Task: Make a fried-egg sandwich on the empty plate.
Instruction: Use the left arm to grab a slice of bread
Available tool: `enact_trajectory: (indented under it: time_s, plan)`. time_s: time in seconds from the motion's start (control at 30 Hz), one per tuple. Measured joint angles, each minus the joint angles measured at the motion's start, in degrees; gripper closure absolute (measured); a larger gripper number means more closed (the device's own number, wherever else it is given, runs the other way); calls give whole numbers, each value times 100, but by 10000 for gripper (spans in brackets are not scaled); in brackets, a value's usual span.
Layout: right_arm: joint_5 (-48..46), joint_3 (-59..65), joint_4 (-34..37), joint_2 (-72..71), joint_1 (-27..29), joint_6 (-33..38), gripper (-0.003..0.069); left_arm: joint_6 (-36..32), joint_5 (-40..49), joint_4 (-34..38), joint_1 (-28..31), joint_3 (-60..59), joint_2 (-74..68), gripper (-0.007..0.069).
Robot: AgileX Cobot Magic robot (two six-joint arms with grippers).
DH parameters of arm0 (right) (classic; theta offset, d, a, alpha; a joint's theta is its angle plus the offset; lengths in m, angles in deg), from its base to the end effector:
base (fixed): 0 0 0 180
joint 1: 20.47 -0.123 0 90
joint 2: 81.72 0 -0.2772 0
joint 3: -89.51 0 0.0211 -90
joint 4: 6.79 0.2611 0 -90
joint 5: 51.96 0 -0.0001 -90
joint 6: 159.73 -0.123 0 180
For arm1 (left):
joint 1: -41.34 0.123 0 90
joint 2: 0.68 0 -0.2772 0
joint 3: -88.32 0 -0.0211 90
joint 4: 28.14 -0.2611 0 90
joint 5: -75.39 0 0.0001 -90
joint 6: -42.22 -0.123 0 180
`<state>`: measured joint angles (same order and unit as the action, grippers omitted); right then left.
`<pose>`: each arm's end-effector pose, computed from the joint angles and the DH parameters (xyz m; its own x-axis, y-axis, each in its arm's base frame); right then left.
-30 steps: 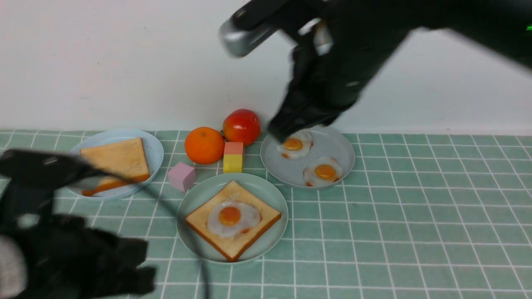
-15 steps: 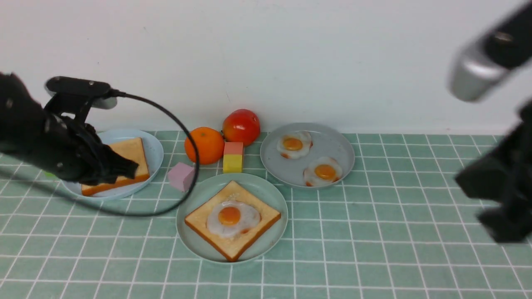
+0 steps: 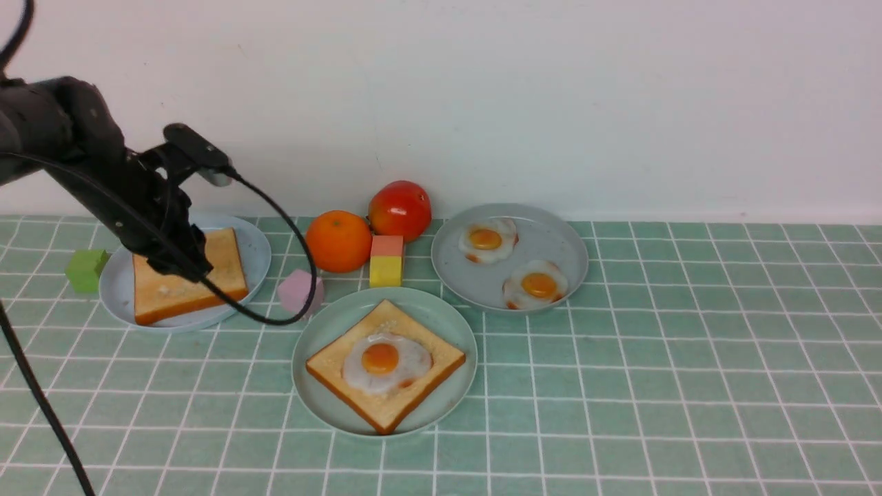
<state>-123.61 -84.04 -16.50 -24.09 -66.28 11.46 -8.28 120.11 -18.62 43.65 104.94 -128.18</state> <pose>0.1272 0.1026 0.4036 -0.5573 -0.4320 -0.7090 -0.5768 0.8157 -0.0436 0.4716 0.0047 0.1586 -0.6497 0.6606 -0.3762 0.6330 0.7441 0.2134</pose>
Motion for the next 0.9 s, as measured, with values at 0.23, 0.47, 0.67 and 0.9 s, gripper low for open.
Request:
enact_trajectory:
  time_s: [0.23, 0.47, 0.67, 0.9]
  plan:
    - [-98, 0, 0, -98, 0, -167, 658, -736, -128, -165, 0, 8, -329, 186]
    - [-92, 0, 6, -98, 0, -187, 654, -1257, -345, -220, 0, 30, -534, 205]
    - [-86, 0, 6, -98, 0, -187, 647, -1338, -426, -440, -11, 94, -629, 371]
    - [-97, 0, 250, -98, 0, -187, 640, -1067, -443, -647, -27, 122, -641, 454]
